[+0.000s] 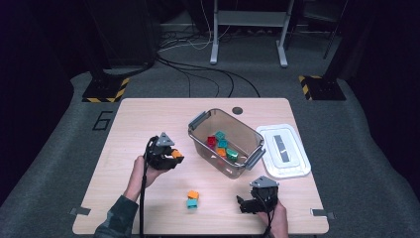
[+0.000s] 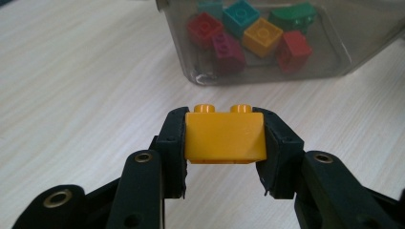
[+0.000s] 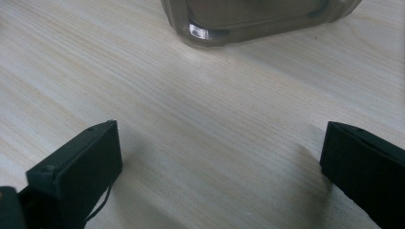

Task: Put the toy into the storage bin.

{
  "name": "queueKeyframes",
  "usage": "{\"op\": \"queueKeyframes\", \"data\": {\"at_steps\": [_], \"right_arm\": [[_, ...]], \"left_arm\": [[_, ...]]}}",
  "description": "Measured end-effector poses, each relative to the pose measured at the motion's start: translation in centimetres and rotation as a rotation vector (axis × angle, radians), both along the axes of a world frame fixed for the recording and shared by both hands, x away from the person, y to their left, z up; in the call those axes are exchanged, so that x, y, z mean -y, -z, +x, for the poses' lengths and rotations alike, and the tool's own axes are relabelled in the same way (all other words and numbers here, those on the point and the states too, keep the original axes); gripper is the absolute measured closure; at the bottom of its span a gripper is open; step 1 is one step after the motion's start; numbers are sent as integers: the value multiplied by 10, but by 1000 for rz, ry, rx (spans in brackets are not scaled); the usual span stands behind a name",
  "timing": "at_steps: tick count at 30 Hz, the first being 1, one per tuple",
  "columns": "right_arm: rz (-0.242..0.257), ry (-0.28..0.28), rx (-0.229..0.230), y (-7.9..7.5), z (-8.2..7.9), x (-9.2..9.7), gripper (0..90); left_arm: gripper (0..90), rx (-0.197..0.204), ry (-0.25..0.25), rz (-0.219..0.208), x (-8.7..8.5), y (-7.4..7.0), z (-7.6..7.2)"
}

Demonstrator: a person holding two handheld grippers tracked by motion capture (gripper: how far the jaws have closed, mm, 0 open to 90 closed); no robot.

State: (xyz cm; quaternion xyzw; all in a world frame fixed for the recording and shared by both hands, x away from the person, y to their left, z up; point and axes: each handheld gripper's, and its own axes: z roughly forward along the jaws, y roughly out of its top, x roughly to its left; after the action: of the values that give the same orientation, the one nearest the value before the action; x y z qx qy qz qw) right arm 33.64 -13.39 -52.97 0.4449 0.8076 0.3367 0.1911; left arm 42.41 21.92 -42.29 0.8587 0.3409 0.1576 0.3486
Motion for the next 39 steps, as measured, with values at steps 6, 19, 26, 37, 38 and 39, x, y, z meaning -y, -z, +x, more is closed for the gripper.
{"op": "queueKeyframes", "data": {"at_steps": [6,19,26,37,38,39], "right_arm": [[1,-2,-1,0,0,0,0],[0,1,0,0,0,0,0],[1,-1,0,0,0,0,0],[1,1,0,0,0,0,0],[2,2,-1,0,0,0,0],[3,3,-1,0,0,0,0]], "left_arm": [[587,39,-4,2,-1,-23,5],[586,120,14,28,11,-65,18],[586,131,31,22,22,-81,32],[586,130,54,29,46,-93,56],[586,127,64,26,49,-93,60],[586,120,71,13,50,-93,62]]}}
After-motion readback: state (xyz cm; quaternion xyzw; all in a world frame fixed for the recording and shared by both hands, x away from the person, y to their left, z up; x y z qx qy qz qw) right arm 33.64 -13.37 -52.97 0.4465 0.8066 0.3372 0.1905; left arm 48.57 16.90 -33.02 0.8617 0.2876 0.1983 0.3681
